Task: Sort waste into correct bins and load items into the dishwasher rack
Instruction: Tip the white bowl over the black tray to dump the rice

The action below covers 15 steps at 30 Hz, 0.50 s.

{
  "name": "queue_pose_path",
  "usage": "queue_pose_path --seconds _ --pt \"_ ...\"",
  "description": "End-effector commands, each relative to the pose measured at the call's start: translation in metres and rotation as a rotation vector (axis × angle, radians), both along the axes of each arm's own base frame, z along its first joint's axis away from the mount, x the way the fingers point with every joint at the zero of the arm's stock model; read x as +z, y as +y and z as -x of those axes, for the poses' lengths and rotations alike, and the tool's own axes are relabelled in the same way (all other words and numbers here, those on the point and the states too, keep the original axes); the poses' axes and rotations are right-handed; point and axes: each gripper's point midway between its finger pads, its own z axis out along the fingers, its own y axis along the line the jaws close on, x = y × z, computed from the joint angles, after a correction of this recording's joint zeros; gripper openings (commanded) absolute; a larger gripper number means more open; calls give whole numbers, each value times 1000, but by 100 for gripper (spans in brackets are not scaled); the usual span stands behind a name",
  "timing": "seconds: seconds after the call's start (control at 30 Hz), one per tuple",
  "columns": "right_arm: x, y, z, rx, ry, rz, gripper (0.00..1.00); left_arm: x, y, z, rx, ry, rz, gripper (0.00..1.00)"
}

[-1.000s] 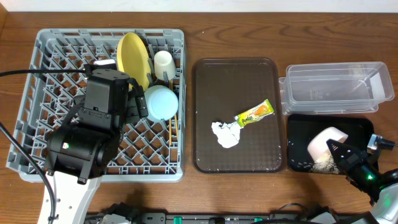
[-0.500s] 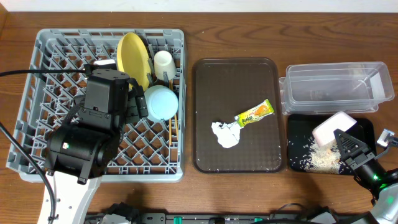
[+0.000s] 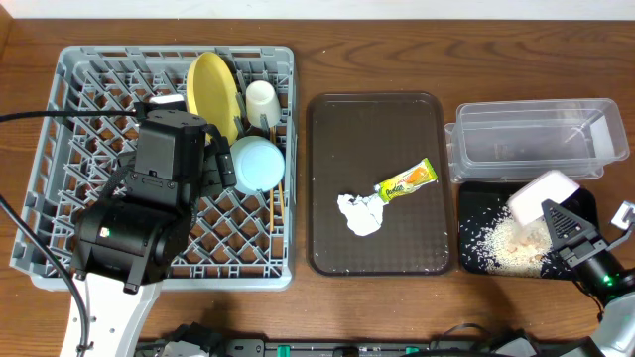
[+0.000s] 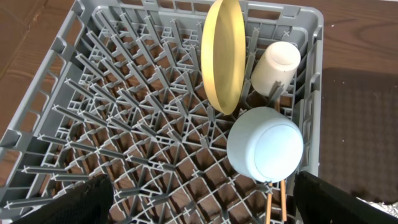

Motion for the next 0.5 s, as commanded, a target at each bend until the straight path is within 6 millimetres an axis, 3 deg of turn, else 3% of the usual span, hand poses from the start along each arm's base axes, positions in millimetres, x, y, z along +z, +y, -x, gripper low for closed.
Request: queue_pose_path --seconds 0.0,0.4,0.47 --pt "7 0 1 6 9 -104 1 0 1 -1 11 -2 4 94" --pt "7 -3 -1 3 15 -103 1 0 1 -1 11 -2 4 94" --pt "8 -1 0 4 52 -179 1 0 1 -1 11 -2 4 94"
